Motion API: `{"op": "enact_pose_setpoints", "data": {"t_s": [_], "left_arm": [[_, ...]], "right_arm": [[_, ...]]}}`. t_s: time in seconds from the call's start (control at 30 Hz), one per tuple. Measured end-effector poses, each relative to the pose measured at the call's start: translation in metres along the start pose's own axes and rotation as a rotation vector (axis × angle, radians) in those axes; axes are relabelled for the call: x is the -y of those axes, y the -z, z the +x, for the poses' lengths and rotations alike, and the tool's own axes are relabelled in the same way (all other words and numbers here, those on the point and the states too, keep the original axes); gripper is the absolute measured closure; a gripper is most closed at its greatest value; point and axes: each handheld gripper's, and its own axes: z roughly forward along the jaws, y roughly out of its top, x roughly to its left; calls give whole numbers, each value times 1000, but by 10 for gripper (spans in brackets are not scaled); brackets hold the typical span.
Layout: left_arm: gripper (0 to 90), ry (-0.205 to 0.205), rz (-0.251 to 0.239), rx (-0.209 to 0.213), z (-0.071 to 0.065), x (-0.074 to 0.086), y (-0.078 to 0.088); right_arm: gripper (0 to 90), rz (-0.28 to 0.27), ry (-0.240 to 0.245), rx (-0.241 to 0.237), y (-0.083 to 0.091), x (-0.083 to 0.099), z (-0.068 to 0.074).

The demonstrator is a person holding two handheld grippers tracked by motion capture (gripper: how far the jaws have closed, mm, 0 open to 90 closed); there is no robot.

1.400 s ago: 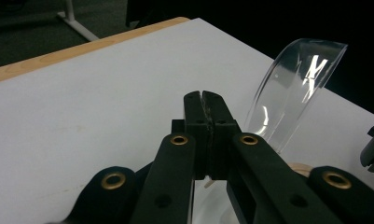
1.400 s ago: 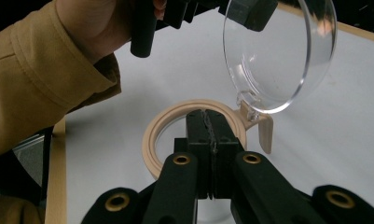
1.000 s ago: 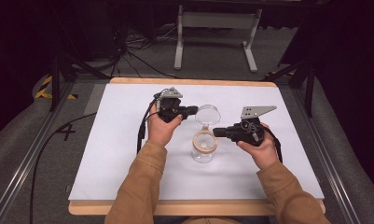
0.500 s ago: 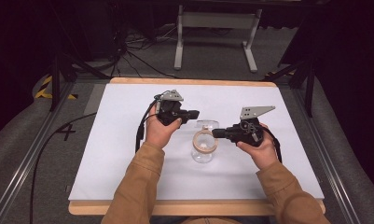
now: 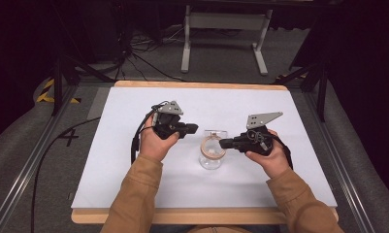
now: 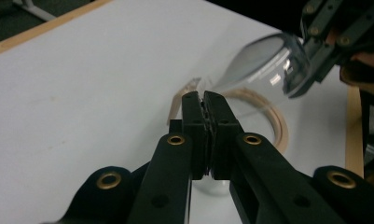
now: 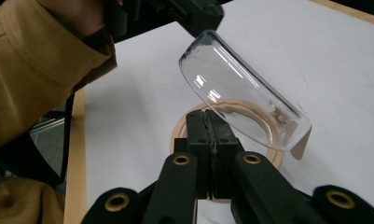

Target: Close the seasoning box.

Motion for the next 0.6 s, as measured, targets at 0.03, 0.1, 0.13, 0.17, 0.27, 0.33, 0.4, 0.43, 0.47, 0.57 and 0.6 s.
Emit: {"op": "enact_pose_setpoints", "data": {"t_s": [0.03, 0.1, 0.13, 0.17, 0.27, 0.33, 0.4, 0.43, 0.47, 0.57, 0.6], "left_arm": [[869, -5, 15, 4, -1, 1, 3], [867, 5, 9, 21, -3, 2, 7], [862, 5, 19, 31, -4, 2, 9], [860, -2, 40, 32, -6, 3, 12], [860, -1, 65, 35, -9, 5, 15], [859, 1, 85, 46, -10, 5, 15], [856, 4, 124, 53, -10, 7, 15], [854, 8, 136, 54, -11, 7, 14], [852, 8, 154, 58, -10, 8, 14], [847, 18, 199, 66, -10, 10, 12], [845, 24, 219, 64, -10, 10, 11]], "right_arm": [[897, 6, -4, -1, 0, 0, 0], [897, 10, -8, -4, -1, 0, 0], [897, 19, -10, -8, -1, 0, 1], [897, 25, -11, -9, -1, 1, 1], [898, 39, -14, -17, -2, 1, 2], [898, 58, -19, -22, -2, 0, 3], [898, 69, -17, -24, -2, 0, 4], [898, 81, -17, -27, -3, 0, 4], [898, 89, -14, -30, -3, 0, 5], [899, 114, -19, -33, -3, 0, 4], [899, 121, -22, -34, -3, 0, 4]]}}
